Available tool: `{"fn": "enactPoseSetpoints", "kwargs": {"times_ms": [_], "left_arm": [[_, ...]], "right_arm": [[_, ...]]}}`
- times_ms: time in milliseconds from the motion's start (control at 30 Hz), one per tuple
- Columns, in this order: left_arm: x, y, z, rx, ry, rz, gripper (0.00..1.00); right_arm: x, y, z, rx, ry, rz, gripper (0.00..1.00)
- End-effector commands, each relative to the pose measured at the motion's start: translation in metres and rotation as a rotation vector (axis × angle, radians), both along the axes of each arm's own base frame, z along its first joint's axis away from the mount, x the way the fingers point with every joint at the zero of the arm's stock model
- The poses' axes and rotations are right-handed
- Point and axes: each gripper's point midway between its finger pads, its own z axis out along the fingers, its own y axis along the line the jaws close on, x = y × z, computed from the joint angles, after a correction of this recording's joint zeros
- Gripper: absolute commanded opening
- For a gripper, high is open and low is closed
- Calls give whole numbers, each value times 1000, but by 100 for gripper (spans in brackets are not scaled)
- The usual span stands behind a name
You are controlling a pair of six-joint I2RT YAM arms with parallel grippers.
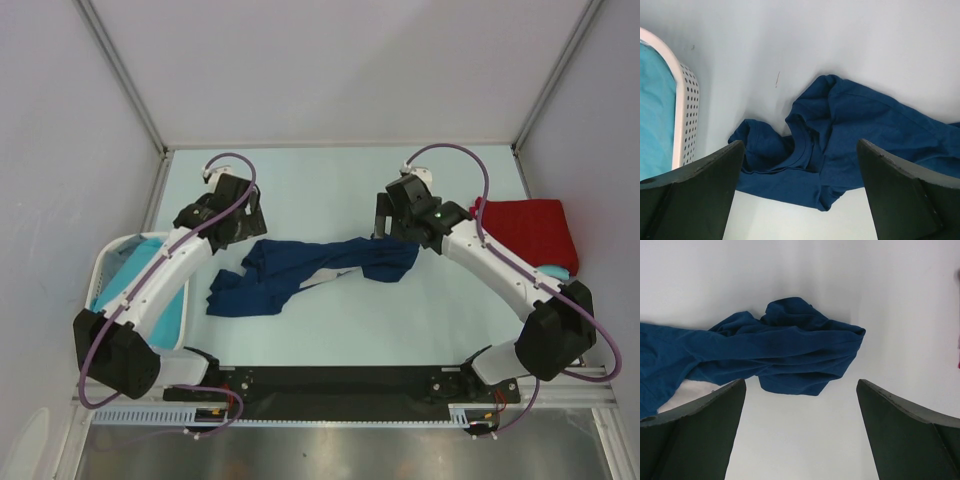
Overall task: Fold and stack the t-shirts
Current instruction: Flatten out the tshirt
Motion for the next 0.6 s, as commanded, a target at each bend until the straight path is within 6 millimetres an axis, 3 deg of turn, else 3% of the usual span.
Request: {"fn": "enactPoseSetpoints", "kwargs": {"times_ms": [0,233,333,433,567], "left_arm": [[7,-4,12,-44,-56,-5,100],[2,-1,13,-58,-14,76,100],[0,0,26,-73,14,139,100],[2,-11,36,-119,15,93,100],[3,-27,47,-208,-117,-29,99]], "right_arm": [[5,5,15,10,-60,13,100],[17,11,23,15,-94,10,100],[25,14,30,39,-114,-30,100],[27,22,44,71,-140,-27,100],[28,26,61,95,-226,-1,100]]}}
